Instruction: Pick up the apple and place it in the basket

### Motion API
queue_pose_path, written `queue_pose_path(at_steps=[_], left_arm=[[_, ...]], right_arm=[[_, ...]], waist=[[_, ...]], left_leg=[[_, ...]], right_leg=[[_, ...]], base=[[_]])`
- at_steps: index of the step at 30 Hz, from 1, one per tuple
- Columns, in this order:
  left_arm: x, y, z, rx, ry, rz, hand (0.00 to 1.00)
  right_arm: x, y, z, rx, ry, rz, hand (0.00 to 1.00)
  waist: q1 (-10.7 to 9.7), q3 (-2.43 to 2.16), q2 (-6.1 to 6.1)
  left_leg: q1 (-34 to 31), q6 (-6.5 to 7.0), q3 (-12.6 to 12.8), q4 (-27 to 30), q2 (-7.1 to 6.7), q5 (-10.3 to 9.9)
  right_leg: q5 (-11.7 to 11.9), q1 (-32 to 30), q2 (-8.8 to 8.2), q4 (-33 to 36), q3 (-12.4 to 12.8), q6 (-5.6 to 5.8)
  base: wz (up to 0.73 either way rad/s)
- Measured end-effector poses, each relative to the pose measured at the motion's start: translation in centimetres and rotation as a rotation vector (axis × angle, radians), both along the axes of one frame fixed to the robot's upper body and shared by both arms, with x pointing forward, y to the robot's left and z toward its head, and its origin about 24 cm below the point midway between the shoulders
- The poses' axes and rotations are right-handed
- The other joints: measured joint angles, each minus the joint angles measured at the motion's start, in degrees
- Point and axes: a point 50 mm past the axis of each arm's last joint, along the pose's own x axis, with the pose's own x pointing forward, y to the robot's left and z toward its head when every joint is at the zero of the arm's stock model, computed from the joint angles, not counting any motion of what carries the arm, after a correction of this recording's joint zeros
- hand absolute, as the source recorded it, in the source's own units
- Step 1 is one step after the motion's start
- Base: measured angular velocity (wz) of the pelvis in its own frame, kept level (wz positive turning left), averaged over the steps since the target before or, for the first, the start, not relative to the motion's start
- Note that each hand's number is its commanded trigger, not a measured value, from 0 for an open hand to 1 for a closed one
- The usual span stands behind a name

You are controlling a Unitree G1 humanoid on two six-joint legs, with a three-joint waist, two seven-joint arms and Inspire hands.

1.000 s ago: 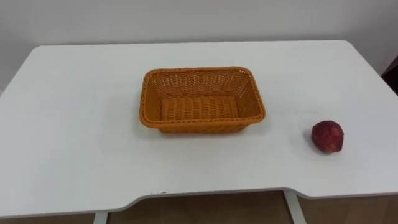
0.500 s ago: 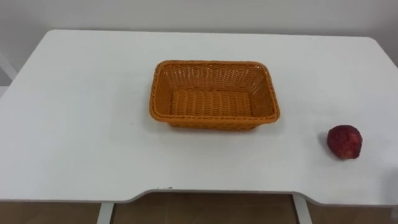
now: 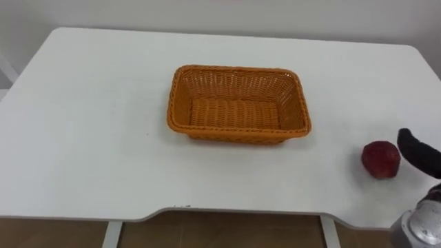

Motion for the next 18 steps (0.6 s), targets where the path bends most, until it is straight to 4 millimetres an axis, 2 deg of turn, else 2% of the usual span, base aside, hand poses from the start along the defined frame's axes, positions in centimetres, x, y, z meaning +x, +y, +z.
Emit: queue_pose_path(at_steps=[6,18], left_arm=[[0.4,-0.2,-0.1,-0.032,0.002,-0.018,0.0],[0.6,-0.1,-0.1,-0.033,-0.002,-0.019,0.0]], right_arm=[[0.7,1.5,-0.5,-0.006,0.047,0.152,0.0],[0.2,1.6,-2.3,0.01,0.141,0.19,0.0]], waist=[[0.2,0.28,0.16],[0.8,0.08,0.24]], left_leg=[[-0.1,0.0,0.0,0.2,0.01,0.0],[0.1,0.0,-0.1,0.3,0.07,0.0]], right_leg=[[0.1,0.0,-0.13,0.0,-0.1,-0.01],[0.1,0.3,-0.13,-0.1,-0.2,-0.05]], base=[[0.0],[0.0]])
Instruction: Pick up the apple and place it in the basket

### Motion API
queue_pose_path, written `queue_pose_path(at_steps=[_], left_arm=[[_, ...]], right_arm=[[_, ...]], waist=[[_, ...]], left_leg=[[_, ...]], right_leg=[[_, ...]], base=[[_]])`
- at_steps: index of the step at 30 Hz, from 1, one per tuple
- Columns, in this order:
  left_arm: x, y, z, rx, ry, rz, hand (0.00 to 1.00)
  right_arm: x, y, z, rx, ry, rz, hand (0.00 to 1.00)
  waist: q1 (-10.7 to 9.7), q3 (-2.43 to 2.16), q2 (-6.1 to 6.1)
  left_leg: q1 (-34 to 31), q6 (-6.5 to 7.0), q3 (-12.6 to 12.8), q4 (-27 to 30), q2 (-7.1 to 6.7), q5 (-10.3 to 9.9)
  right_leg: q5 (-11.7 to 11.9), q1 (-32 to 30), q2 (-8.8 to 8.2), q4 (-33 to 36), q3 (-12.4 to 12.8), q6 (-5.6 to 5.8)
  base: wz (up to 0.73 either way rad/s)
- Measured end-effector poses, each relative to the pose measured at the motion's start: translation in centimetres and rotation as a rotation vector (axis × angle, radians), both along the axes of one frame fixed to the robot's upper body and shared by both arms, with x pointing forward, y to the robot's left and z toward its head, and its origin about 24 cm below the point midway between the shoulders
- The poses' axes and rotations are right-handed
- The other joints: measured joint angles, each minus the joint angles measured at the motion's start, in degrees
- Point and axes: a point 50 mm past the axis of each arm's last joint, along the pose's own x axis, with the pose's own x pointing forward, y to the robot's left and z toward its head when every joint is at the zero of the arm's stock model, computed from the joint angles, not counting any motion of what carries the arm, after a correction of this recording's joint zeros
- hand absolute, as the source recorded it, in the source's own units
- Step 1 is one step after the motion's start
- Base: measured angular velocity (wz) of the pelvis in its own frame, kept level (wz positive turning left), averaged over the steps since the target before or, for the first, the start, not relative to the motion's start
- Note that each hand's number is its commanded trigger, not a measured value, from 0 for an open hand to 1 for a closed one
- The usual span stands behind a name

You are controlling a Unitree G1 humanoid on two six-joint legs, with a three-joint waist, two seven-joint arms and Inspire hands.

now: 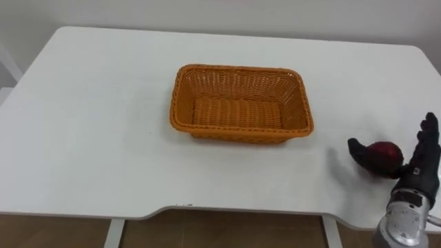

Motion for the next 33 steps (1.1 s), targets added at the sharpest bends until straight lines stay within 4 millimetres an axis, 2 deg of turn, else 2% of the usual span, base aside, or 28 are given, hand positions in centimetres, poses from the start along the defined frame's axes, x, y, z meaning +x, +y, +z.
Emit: queue_pose_path(at_steps=[5,6,9,12,14,15,19,25,33], left_arm=[[-0.3,0.0,0.0,-0.007,0.01,0.002,0.0],[-0.3,0.0,0.0,-0.007,0.01,0.002,0.0],[-0.3,0.0,0.0,-0.01,0.012,0.004,0.0],[-0.4,0.0,0.0,-0.009,0.015,0.005,0.0],[-0.4,0.1,0.0,-0.007,0.017,0.005,0.0],[-0.5,0.1,-0.1,-0.008,0.02,0.005,0.0],[-0.8,0.0,-0.1,-0.014,0.035,0.009,0.0],[-1.5,0.0,-0.2,-0.012,0.07,0.018,0.0],[-1.4,0.1,-0.2,-0.01,0.067,0.017,0.0]], right_arm=[[-0.2,-0.1,-0.4,0.006,0.023,0.008,0.0],[-0.3,-0.1,-0.8,0.007,0.038,0.006,0.0],[-0.8,-0.3,-1.7,0.019,0.087,0.019,0.0],[-1.1,-0.4,-2.4,0.028,0.126,0.032,0.0],[-1.2,-0.5,-2.7,0.032,0.138,0.042,0.65],[-1.4,-0.6,-2.9,0.021,0.154,0.051,1.0],[-1.8,-1.0,-3.5,-0.036,0.203,0.07,1.0],[-2.2,-2.9,-3.6,-0.098,0.236,0.006,1.0],[-2.2,-3.3,-4.0,-0.102,0.257,-0.019,1.0]], waist=[[0.1,-0.03,0.0],[0.1,-0.24,-0.16],[0.1,-0.45,-0.45],[0.1,-0.44,-0.4],[-0.1,-0.37,-0.29],[-0.1,-0.47,-0.44],[-0.1,-0.62,-0.67],[0.2,-0.54,-1.03],[0.5,-0.47,-1.66]], left_leg=[[0.9,0.0,0.0,-0.1,0.1,0.0],[0.9,0.0,-0.1,-0.1,0.11,0.0],[1.0,0.0,-0.2,-0.1,0.13,0.0],[1.7,0.0,-0.3,-0.1,0.09,0.0],[1.7,0.0,-0.3,-0.1,0.1,0.0],[1.8,0.0,-0.3,-0.1,0.1,0.0],[1.9,0.0,-0.7,-0.1,0.09,0.0],[2.9,-0.04,-0.8,-1.0,0.15,0.0],[3.0,-0.05,-0.6,-0.9,0.16,0.0]], right_leg=[[0.4,1.3,0.05,-1.1,0.0,-0.01],[0.6,1.6,0.08,-1.7,0.0,0.0],[0.9,2.0,0.08,-2.0,-0.2,0.05],[0.9,2.6,0.04,-2.0,-0.1,0.11],[0.9,2.8,0.05,-2.0,-0.2,0.11],[0.9,2.9,0.04,-2.0,-0.6,0.1],[0.9,3.2,0.02,-2.0,-1.2,0.09],[0.9,3.9,0.09,-2.0,-1.3,0.08],[0.9,3.9,0.1,-2.1,-1.3,0.09]], base=[[0.01],[0.0],[0.0],[0.0],[0.0],[0.05],[0.06],[0.0],[0.0]])
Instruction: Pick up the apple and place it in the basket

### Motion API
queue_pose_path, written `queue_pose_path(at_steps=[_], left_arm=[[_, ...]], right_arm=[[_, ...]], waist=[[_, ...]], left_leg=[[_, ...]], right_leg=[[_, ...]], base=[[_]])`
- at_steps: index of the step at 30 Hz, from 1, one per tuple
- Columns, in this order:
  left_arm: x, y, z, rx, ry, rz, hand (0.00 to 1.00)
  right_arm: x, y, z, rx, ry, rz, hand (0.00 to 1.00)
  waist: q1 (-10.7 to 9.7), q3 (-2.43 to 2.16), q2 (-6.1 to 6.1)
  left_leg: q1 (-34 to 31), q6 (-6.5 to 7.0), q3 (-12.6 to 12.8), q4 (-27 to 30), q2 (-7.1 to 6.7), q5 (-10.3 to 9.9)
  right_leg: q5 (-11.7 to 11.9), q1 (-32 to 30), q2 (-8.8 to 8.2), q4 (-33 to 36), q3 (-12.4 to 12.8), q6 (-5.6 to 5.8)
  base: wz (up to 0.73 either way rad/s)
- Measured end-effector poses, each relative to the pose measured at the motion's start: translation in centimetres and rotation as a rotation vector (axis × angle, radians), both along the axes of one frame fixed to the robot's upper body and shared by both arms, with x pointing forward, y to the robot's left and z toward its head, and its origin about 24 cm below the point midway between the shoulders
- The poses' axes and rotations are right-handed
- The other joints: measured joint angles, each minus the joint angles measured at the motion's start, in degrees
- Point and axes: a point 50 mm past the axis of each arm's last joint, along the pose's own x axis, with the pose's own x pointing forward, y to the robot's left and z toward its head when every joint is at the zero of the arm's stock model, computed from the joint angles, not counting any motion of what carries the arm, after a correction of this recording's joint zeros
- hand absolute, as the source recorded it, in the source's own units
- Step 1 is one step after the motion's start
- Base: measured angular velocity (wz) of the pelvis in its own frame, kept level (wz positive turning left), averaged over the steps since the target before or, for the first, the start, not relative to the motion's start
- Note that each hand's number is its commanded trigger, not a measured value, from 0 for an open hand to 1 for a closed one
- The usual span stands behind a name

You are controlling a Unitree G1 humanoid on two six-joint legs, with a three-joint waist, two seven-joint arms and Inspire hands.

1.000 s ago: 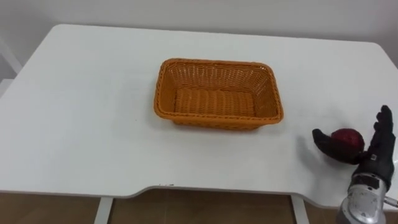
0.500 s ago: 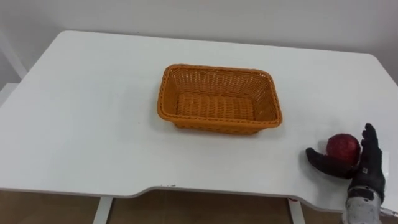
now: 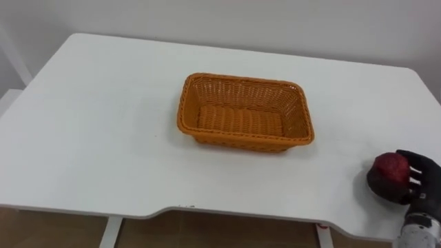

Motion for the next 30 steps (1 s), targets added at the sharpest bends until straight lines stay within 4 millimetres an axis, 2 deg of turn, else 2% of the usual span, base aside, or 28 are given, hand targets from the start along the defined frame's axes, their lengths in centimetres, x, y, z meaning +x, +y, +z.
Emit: queue_pose_path(at_steps=[10,14,17,21,25,30], left_arm=[[0.2,0.1,0.0,0.0,-0.003,-0.004,0.0],[0.5,0.0,0.0,-0.024,-0.002,-0.008,0.0],[0.9,0.0,0.0,-0.033,-0.009,-0.012,0.0],[1.4,0.1,0.1,-0.035,-0.027,-0.019,0.0],[1.4,0.1,0.1,-0.036,-0.028,-0.023,0.0],[1.4,0.1,0.1,-0.034,-0.026,-0.024,0.0]], right_arm=[[0.2,-0.1,0.2,-0.007,-0.005,0.002,1.0],[1.2,0.6,1.0,0.011,-0.03,0.041,1.0],[2.5,1.7,2.5,0.01,-0.108,0.095,1.0],[4.2,3.1,5.5,-0.006,-0.254,0.167,1.0],[5.3,3.6,6.8,-0.009,-0.312,0.195,1.0],[6.2,5.7,8.8,-0.001,-0.39,0.322,1.0]], waist=[[0.1,-0.01,-0.13],[0.1,0.15,0.19],[0.2,0.16,0.49],[0.3,0.1,0.79],[0.6,0.12,0.74],[1.4,0.27,0.96]], left_leg=[[0.0,0.0,-0.1,0.1,-0.03,0.0],[-0.3,-0.01,-0.1,0.0,-0.03,0.0],[-1.0,0.0,0.0,0.2,-0.06,0.0],[-2.0,-0.01,-0.1,0.5,-0.06,0.0],[-1.4,-0.02,0.0,0.0,-0.04,0.0],[-1.4,-0.02,-0.2,-0.2,-0.03,0.0]], right_leg=[[0.1,0.4,-0.04,-0.7,-0.1,-0.01],[0.1,0.0,-0.05,-0.6,-0.1,-0.04],[0.1,-0.6,-0.08,-0.5,-0.1,-0.03],[0.1,-1.5,-0.08,-0.5,-0.1,-0.03],[0.1,-1.2,0.05,-0.7,0.0,-0.03],[0.1,-1.1,0.02,-0.7,-0.1,-0.02]], base=[[0.0],[0.0],[0.0],[0.01],[-0.01],[0.01]])
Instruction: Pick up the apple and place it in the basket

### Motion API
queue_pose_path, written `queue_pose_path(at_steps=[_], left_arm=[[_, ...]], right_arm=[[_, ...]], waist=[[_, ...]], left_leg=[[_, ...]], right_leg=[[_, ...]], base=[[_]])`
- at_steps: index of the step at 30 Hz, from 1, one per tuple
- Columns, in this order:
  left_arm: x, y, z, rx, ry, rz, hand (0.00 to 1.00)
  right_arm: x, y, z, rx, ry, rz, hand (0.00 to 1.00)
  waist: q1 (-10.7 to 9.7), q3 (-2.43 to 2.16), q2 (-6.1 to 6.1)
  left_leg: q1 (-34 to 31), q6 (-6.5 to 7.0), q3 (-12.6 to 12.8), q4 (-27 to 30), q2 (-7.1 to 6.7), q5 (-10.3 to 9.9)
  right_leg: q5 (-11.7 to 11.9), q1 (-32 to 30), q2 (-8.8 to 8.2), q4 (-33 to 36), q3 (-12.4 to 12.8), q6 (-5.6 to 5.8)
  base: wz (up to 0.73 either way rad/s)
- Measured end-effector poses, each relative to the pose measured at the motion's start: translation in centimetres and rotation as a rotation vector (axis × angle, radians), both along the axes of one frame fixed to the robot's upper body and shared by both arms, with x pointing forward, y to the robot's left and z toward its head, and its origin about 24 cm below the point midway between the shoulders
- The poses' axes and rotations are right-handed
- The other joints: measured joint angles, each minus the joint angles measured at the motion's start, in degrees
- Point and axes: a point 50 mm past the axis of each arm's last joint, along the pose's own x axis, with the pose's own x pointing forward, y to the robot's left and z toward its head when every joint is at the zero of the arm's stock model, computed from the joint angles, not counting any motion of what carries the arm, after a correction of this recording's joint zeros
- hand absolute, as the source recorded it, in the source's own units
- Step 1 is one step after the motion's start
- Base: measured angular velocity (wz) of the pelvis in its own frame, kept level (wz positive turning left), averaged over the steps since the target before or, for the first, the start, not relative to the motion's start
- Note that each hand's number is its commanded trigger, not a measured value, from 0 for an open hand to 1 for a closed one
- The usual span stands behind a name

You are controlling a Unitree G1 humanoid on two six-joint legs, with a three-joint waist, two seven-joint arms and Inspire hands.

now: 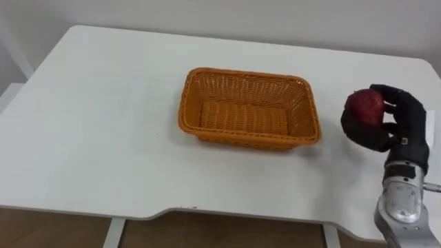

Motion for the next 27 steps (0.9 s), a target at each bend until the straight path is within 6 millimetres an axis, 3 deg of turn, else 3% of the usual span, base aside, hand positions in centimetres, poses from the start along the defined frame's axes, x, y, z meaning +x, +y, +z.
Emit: queue_pose_path(at_steps=[13,14,15,16,27], left_arm=[[0.3,-0.7,-0.2,-0.004,0.041,-0.089,0.0],[0.2,-0.7,-0.3,-0.004,0.048,-0.09,0.0],[0.2,-0.7,-0.3,-0.003,0.053,-0.091,0.0],[0.3,-0.7,-0.3,-0.002,0.055,-0.093,0.0],[1.7,-1.5,-0.3,-0.003,0.017,-0.16,0.0]], right_arm=[[0.6,4.5,1.0,-0.035,-0.01,0.255,1.0],[0.6,4.8,1.2,-0.046,-0.017,0.268,0.73],[0.6,5.0,1.3,-0.061,-0.022,0.278,0.53],[0.6,5.0,1.4,-0.065,-0.024,0.281,0.0],[0.6,6.7,0.8,-0.064,0.009,0.364,0.0]], waist=[[2.2,0.25,-0.53],[2.2,0.25,-0.51],[2.1,0.26,-0.49],[2.1,0.26,-0.5],[2.2,0.24,-0.48]], left_leg=[[0.0,-0.05,-0.9,0.1,-0.01,0.0],[0.0,-0.06,-0.9,0.1,-0.01,0.0],[0.0,-0.06,-1.0,0.1,-0.01,0.0],[0.0,-0.06,-1.0,0.2,-0.01,0.0],[-0.1,-0.08,-1.0,0.2,-0.01,0.1]], right_leg=[[0.0,0.4,-0.08,-0.2,-0.1,0.0],[0.0,0.4,-0.08,-0.2,-0.2,0.0],[0.0,0.4,-0.07,-0.2,-0.2,0.0],[0.0,0.4,-0.07,-0.2,-0.3,0.0],[0.0,0.4,-0.09,-0.1,-0.7,0.0]], base=[[0.03],[0.0],[0.0],[0.0],[0.0]])
